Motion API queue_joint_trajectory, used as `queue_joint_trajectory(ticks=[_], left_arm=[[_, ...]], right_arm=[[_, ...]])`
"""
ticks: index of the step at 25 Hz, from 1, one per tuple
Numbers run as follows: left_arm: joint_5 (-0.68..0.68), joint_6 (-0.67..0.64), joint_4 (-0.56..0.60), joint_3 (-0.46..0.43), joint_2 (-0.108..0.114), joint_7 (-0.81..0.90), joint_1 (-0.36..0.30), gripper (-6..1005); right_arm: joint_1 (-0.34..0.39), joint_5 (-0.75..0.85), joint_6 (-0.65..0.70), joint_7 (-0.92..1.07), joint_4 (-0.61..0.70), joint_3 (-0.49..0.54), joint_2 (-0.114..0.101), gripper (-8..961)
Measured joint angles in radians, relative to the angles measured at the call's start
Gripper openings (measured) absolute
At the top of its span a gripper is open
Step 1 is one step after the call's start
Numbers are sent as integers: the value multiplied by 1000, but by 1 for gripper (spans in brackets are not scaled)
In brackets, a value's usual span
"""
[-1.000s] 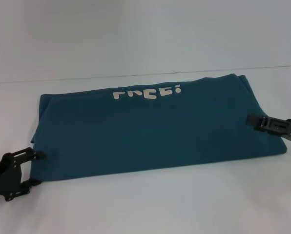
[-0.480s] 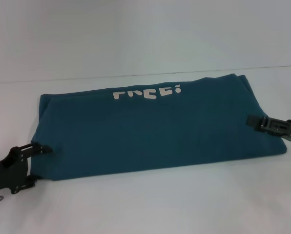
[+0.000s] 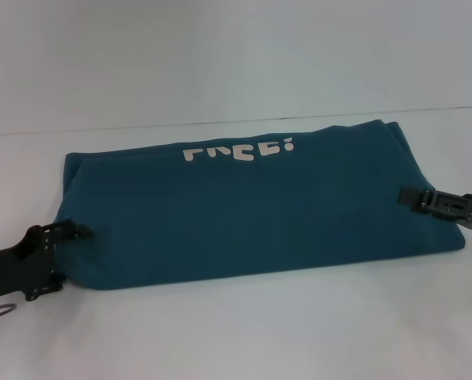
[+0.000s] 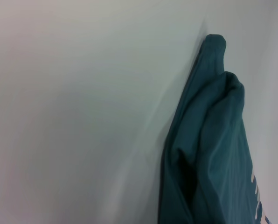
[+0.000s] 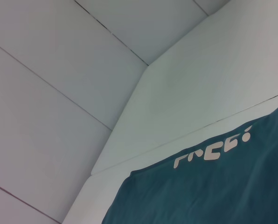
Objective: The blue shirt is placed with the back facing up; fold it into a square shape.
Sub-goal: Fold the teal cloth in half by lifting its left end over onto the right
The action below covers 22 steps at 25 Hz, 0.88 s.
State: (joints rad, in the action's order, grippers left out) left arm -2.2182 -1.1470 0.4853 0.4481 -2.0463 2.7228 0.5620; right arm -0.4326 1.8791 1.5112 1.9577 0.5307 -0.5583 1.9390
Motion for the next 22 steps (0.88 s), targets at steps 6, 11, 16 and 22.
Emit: queue_joint_trajectory(ticks=[6, 11, 16, 22], left_arm=[[3, 0, 2, 0, 0, 0, 1, 752], [0, -13, 6, 0, -3, -3, -11, 752], [-3, -14, 6, 0, -9, -3, -22, 751], [2, -7, 3, 14, -13, -12, -13, 750]], right_arm=[[1, -2, 0, 0, 0, 0, 0, 833], [4, -4, 0, 1, 0, 0, 0, 833], [5, -5, 0, 6, 0, 1, -1, 833], [4, -5, 0, 8, 0, 2, -2, 833]])
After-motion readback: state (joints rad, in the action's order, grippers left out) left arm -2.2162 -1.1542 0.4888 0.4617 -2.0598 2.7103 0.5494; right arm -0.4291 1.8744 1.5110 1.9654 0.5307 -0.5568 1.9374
